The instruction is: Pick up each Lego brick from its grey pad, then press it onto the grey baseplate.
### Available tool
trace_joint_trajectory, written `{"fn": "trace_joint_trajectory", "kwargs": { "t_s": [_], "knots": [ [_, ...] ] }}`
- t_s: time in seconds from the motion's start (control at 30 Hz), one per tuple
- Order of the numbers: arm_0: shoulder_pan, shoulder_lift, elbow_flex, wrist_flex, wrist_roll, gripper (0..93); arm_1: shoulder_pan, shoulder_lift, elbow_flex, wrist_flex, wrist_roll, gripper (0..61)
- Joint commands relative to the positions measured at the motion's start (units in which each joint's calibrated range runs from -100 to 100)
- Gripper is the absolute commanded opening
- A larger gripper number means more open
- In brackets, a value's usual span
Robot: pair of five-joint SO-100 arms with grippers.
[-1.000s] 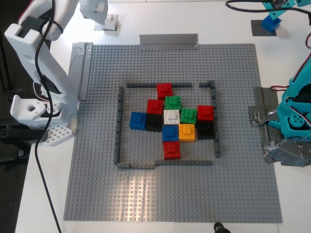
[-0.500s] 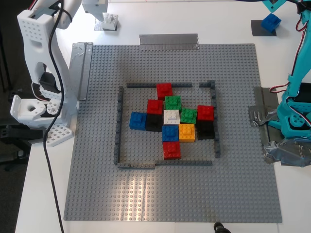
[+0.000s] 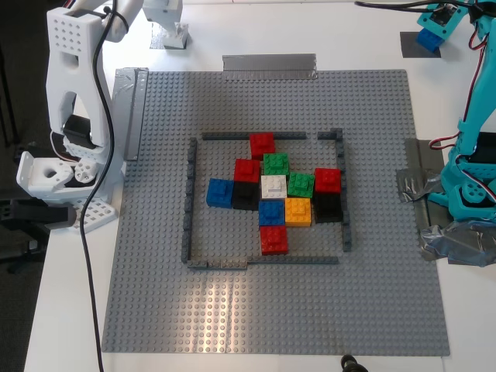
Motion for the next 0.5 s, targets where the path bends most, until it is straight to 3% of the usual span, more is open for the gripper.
{"fn": "trace_joint_trajectory", "kwargs": {
  "t_s": [0.0, 0.2, 0.47],
  "knots": [
    [0.99, -0.61, -0.10, 0.70, 1.92, 16.0, -0.84, 0.43, -6.20, -0.93, -0.05, 22.5],
    [0.92, -0.35, 0.44, 0.70, 2.41, 16.0, -0.84, 1.97, -6.75, -1.01, -0.05, 22.5],
    [0.85, -0.52, 8.56, 0.70, -0.32, 16.0, -0.70, 2.32, -7.02, -1.50, -0.64, 22.2]
  ]
}}
